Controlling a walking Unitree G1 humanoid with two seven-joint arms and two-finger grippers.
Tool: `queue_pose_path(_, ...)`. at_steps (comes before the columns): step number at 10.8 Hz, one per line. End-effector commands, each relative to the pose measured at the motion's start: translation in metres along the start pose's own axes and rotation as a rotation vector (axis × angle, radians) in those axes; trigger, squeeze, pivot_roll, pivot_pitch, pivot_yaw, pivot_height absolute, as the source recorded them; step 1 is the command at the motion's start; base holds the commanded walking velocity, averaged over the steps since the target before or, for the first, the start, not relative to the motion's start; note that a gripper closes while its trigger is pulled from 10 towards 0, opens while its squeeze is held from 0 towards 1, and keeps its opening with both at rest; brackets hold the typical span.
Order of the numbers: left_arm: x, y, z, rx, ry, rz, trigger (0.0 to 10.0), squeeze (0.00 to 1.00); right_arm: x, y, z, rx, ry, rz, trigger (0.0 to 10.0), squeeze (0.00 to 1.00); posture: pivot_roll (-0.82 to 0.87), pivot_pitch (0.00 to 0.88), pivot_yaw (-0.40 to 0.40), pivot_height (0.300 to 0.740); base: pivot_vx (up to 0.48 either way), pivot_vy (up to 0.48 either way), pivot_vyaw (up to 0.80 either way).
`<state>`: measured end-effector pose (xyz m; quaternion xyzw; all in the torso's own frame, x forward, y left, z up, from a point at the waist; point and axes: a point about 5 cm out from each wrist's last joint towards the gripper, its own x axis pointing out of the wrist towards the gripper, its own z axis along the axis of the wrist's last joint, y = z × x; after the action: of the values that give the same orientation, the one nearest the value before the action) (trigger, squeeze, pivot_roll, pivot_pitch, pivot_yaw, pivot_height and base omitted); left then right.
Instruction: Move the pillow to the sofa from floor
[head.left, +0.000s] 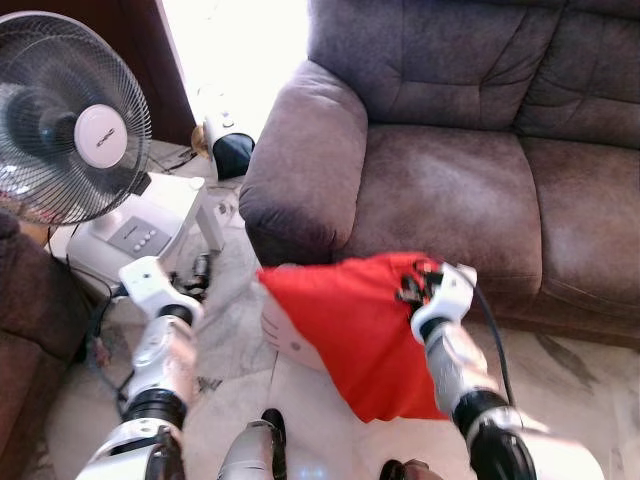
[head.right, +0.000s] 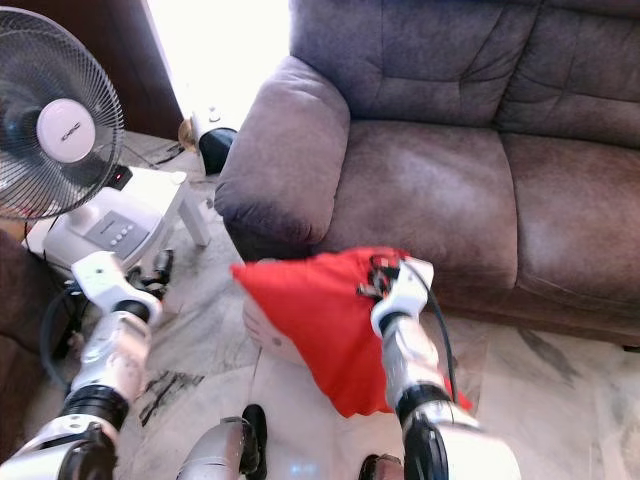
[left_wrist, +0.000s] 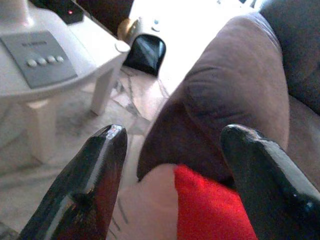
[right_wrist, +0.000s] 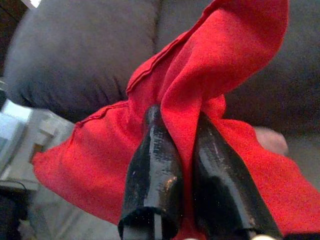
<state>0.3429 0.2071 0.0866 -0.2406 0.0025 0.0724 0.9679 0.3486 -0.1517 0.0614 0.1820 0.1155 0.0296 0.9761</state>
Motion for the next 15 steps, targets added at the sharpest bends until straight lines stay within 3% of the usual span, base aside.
queue_pose_path(1, 0.001, -0.001, 0.001, -0.046, 0.009, -0.005, 10.0, 0.00, 0.012, 0.016, 0.045, -0.009, -0.168, 0.080, 10.0, 0.00, 0.17, 0.151, -0.015, 0.726, 0.000, 0.000, 0.00)
queue_pose_path(3, 0.003, 0.007, 0.001, -0.090, 0.052, 0.021, 10.0, 0.00, 0.017, 0.030, 0.060, -0.001, -0.194, 0.158, 10.0, 0.00, 0.17, 0.159, -0.018, 0.726, 0.000, 0.000, 0.00)
queue_pose_path(4, 0.003, 0.010, 0.003, -0.138, 0.051, 0.045, 10.0, 1.00, 0.018, 0.035, 0.062, -0.012, -0.180, 0.196, 10.0, 0.00, 0.17, 0.161, -0.017, 0.726, 0.000, 0.000, 0.00)
queue_pose_path(7, 0.008, 0.014, 0.008, -0.272, 0.059, 0.069, 10.0, 1.00, 0.019, 0.050, 0.066, -0.083, -0.114, 0.340, 10.0, 0.00, 0.16, 0.178, -0.022, 0.726, 0.000, 0.000, 0.00)
queue_pose_path(8, 0.010, 0.011, 0.007, -0.303, 0.090, 0.056, 10.0, 1.00, 0.018, 0.054, 0.071, -0.106, -0.115, 0.395, 10.0, 0.00, 0.15, 0.185, -0.022, 0.726, 0.000, 0.000, 0.00)
queue_pose_path(10, 0.010, 0.010, -0.002, -0.352, 0.187, 0.097, 10.0, 1.00, 0.018, 0.055, 0.082, -0.113, -0.141, 0.391, 10.0, 0.00, 0.15, 0.187, -0.020, 0.726, 0.000, 0.000, 0.00)
queue_pose_path(12, 0.008, 0.012, -0.008, -0.388, 0.262, 0.112, 10.0, 1.00, 0.017, 0.059, 0.091, -0.090, -0.164, 0.402, 10.0, 0.00, 0.16, 0.189, -0.018, 0.726, 0.000, 0.000, 0.00)
queue_pose_path(15, 0.008, 0.013, -0.008, -0.397, 0.281, 0.117, 10.0, 1.00, 0.014, 0.070, 0.104, -0.070, -0.202, 0.451, 10.0, 0.00, 0.15, 0.188, -0.014, 0.726, 0.000, 0.000, 0.00)
